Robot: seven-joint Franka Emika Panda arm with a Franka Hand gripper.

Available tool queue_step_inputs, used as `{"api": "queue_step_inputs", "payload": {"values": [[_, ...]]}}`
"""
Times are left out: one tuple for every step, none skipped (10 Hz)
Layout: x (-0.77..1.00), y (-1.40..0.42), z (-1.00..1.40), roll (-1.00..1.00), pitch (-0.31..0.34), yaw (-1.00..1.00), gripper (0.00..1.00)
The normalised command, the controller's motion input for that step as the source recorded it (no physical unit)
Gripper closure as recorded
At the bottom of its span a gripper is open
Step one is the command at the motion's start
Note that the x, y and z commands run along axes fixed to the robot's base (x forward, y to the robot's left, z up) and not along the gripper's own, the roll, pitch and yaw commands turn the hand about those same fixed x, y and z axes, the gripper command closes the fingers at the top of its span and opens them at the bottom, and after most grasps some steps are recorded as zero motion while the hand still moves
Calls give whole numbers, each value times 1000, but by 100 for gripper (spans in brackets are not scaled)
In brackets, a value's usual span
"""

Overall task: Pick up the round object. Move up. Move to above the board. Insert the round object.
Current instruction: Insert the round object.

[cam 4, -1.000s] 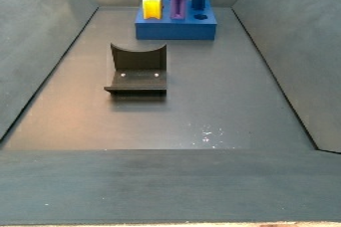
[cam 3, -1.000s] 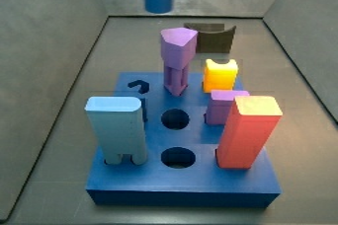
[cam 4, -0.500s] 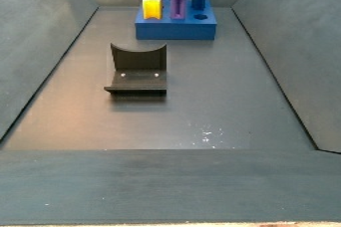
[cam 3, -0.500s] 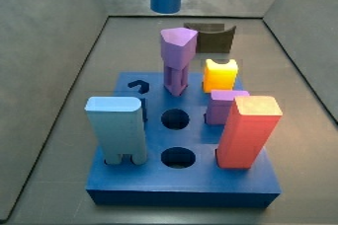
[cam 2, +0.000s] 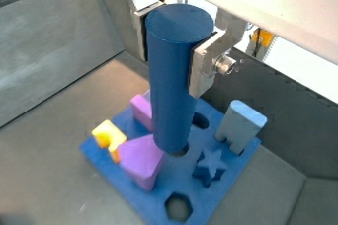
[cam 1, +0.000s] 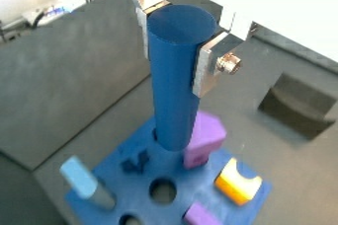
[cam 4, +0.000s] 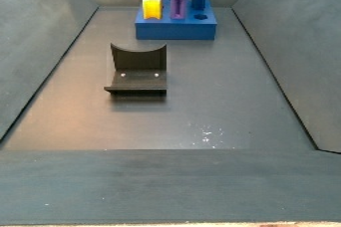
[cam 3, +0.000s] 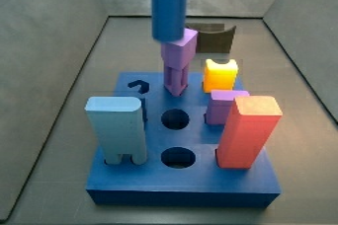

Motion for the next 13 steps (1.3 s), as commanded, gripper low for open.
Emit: {"api": "queue_step_inputs", "payload": {"values": [[286,-480,-434,0,-73,0,100],[249,-314,-457,39,-54,0,100],[163,-234,-474,116,-34,17,100],[51,-206,-509,299,0,14,100],[57,-280,-549,279,0,14,100],[0,-277,-563,264,-1,3,100],[0,-237,-586,220,-30,6,100],[0,-140,-537,136,-71,3,100],[0,-9,-406,31,-67,0,100],[0,0,-294,0,-59,0,100],[0,0,-257,0,-80,0,100],[83,0,-274,0,-96,0,100],[223,0,-291,3,-83,34,100]]}}
